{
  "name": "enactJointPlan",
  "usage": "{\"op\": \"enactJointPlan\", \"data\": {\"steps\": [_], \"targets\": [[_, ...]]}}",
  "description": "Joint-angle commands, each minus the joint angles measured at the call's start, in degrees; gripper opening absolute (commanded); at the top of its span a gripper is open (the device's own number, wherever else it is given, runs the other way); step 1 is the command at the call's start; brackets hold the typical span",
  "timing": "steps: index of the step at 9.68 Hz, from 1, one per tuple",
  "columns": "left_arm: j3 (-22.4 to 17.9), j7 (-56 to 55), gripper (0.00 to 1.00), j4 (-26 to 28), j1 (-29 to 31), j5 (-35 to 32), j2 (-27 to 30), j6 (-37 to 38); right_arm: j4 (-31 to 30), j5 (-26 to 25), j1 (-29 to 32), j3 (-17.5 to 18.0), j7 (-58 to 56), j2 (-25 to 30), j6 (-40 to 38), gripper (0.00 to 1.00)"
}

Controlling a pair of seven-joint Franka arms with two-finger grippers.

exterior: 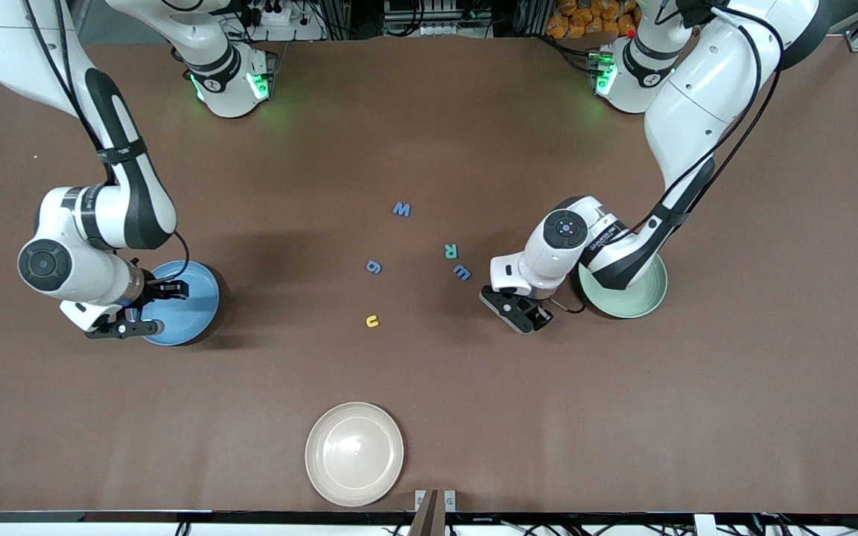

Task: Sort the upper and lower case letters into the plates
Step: 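Grasp the pink Q with the left gripper while the right gripper places the m, then place the Q on the green plate while the right gripper grasps the u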

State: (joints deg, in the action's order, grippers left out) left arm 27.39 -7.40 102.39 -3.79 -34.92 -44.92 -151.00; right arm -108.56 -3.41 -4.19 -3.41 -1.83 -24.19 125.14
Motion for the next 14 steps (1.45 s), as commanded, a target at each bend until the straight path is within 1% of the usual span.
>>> {"op": "enactJointPlan", "data": {"steps": [1,4,5,6,7,8,9,10,11,12,14], "targets": [[-0.3,-1.7,0.65,1.1,0.6,-1.3,-0.3,-0.1,4.6,4.5,-5.3,0.2,2.8,-1.5,-0.7,1.0],[-0.3,-4.4,0.65,1.9,0.6,-1.3,0.2,0.3,12.8,5.8,-11.6,0.2,2.6,-7.1,-0.3,1.0],[-0.3,-4.7,0.63,1.9,0.6,-1.2,0.2,0.3,14.7,5.8,-14.4,0.2,2.6,-8.7,-0.3,1.0],[-0.3,-5.0,0.53,1.9,0.6,-1.2,0.2,0.4,15.7,5.8,-17.5,0.2,2.6,-9.9,-0.3,1.0],[-0.3,-5.0,0.49,1.9,0.6,-1.2,0.3,0.4,16.6,5.9,-20.1,0.2,2.8,-11.3,-0.3,1.0],[-0.3,-5.0,0.49,1.9,0.5,-1.2,0.3,0.4,17.7,6.0,-22.8,0.2,3.6,-12.9,-0.4,1.0],[-0.3,-4.9,0.44,1.9,0.5,-1.2,0.3,0.4,18.8,6.8,-25.1,0.2,5.3,-14.6,-0.3,1.0],[-0.3,-4.9,0.35,1.9,0.5,-1.2,0.3,0.4,20.3,6.9,-26.7,0.2,6.0,-16.7,-0.3,1.0],[-0.2,-4.9,0.22,1.9,0.6,-1.2,0.4,0.5,21.7,6.9,-27.2,0.2,6.0,-18.2,-0.3,1.0],[-0.2,-4.8,0.14,1.9,0.8,-1.2,0.9,1.2,23.8,6.9,-28.1,0.2,6.4,-20.1,-0.3,1.0],[1.1,-4.4,0.12,1.2,2.5,-1.0,2.8,6.8,28.4,6.5,-29.6,0.2,10.1,-24.1,-0.2,1.0]]}}
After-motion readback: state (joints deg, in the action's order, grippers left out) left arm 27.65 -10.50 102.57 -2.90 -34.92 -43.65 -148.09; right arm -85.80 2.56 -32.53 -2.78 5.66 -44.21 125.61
